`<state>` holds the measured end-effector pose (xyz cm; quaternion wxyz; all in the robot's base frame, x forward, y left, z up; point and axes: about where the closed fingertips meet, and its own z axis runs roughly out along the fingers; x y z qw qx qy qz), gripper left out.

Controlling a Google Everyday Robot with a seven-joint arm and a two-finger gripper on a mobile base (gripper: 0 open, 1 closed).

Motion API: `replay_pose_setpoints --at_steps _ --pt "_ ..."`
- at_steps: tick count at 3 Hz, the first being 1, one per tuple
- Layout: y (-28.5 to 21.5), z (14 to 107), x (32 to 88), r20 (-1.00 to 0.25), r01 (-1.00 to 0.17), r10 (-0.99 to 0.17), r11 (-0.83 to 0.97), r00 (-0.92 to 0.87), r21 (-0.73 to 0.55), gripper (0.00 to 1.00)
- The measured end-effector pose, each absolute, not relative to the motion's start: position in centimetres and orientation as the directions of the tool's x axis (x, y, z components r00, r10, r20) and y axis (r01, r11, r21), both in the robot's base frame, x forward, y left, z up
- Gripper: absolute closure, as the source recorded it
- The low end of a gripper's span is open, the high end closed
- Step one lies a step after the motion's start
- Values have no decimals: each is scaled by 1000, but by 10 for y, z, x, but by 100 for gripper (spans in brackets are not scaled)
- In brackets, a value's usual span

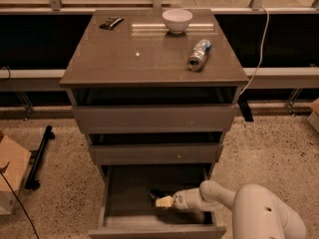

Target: Place green can into bottom drawer

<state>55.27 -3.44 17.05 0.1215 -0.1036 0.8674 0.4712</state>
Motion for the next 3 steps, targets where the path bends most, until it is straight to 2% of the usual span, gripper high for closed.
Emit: replay_pose_setpoints --at_steps 3 --pt "-35 159 537 -274 -264 -85 635 -958 726 4"
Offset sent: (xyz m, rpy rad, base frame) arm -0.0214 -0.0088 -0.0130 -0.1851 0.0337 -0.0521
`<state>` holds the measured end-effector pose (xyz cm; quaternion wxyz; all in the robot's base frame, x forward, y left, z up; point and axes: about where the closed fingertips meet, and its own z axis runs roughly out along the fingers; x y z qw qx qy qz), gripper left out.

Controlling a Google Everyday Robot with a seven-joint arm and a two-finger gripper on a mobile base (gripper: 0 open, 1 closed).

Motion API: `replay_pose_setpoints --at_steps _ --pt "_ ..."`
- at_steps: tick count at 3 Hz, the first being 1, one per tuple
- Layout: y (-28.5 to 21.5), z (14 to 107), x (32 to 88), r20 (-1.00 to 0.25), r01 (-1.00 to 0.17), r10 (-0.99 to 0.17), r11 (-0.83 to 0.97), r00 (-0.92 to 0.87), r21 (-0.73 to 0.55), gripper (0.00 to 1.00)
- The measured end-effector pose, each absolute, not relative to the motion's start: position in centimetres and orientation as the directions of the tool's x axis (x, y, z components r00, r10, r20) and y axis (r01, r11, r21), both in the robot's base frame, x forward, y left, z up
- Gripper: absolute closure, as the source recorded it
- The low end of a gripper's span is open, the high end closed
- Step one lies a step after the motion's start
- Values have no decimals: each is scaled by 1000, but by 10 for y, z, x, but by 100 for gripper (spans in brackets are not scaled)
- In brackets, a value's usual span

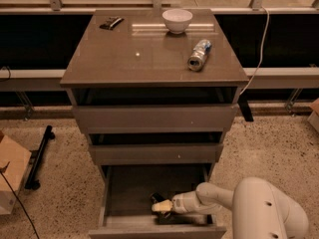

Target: Place green can into bottom drawer

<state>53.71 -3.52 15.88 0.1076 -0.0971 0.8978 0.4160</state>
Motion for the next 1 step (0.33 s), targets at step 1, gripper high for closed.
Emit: replay_pose_setpoints --at_steps 1 --pt "-34 158 536 -273 -264 -86 634 -958 727 0"
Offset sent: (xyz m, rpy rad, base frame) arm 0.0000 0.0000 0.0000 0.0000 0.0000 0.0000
